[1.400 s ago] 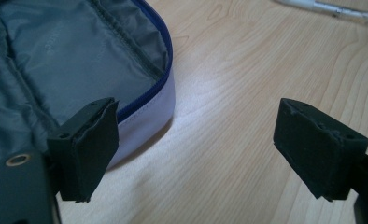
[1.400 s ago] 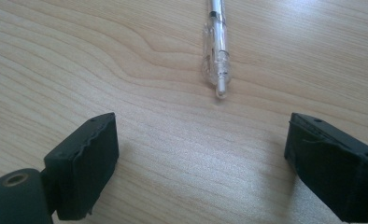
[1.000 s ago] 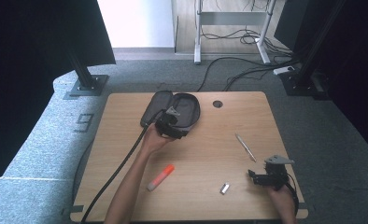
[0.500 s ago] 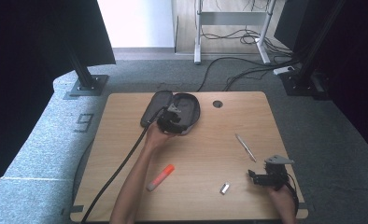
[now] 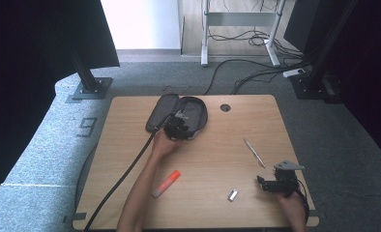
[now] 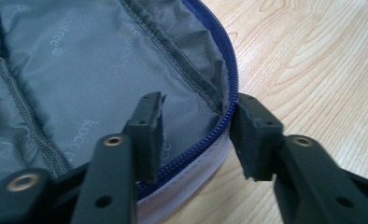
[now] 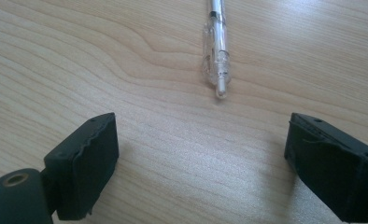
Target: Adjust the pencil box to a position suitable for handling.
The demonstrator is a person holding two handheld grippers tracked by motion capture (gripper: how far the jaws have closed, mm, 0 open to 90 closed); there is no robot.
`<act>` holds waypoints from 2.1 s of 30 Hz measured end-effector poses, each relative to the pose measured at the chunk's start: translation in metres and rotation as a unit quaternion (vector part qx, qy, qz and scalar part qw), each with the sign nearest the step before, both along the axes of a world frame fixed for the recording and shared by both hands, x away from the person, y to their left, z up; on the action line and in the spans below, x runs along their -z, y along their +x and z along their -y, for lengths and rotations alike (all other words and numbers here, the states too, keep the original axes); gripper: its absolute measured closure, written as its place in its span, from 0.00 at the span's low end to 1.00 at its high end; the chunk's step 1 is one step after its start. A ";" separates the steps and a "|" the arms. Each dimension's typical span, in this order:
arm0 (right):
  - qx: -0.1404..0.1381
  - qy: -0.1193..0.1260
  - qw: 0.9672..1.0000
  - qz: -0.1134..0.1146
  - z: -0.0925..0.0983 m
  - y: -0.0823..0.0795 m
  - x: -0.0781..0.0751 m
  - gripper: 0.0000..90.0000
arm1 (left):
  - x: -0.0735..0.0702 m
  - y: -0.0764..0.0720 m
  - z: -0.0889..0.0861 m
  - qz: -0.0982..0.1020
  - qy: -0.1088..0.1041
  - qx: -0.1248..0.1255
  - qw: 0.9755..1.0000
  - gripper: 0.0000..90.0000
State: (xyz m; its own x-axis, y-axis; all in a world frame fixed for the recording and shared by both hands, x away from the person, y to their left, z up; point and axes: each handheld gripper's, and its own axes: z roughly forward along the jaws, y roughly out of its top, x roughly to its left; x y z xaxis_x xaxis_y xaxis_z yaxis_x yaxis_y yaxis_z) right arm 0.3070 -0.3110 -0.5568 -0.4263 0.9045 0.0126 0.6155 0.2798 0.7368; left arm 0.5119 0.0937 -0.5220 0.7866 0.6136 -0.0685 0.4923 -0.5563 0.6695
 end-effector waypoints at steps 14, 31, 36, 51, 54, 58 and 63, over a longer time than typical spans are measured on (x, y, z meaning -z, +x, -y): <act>0.000 0.000 1.000 0.000 0.000 0.000 0.000 0.11 | 0.002 -0.008 0.006 -0.015 -0.020 0.030 0.999 0.96; 0.001 0.001 1.000 -0.001 0.000 0.000 0.000 0.11 | 0.001 -0.034 0.022 -0.021 -0.011 0.055 0.998 0.95; 0.001 0.001 1.000 -0.001 0.000 0.000 0.000 0.11 | 0.001 -0.041 0.023 -0.024 -0.016 0.063 0.998 0.95; 0.001 0.001 1.000 -0.001 0.000 0.000 0.000 0.11 | 0.001 -0.059 0.037 -0.026 -0.021 0.095 0.995 0.95; 0.001 0.001 1.000 -0.001 0.000 0.000 0.000 0.11 | 0.002 -0.067 0.041 -0.026 -0.024 0.102 0.994 0.95; 0.000 0.000 1.000 -0.002 0.000 0.000 0.000 0.11 | 0.002 -0.072 0.042 -0.028 -0.028 0.107 0.993 0.95; 0.001 0.001 1.000 -0.001 0.000 0.000 0.000 0.11 | 0.002 -0.078 0.044 -0.029 -0.031 0.113 0.993 0.95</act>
State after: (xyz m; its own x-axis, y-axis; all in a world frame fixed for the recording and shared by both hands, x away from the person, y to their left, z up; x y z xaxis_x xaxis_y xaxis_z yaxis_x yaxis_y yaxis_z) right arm 0.3068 -0.3108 -0.5566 -0.4246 0.9053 0.0149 0.6179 0.2777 0.7355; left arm 0.4342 0.0493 -0.5238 0.8973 0.4149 -0.1504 0.3987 -0.6160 0.6794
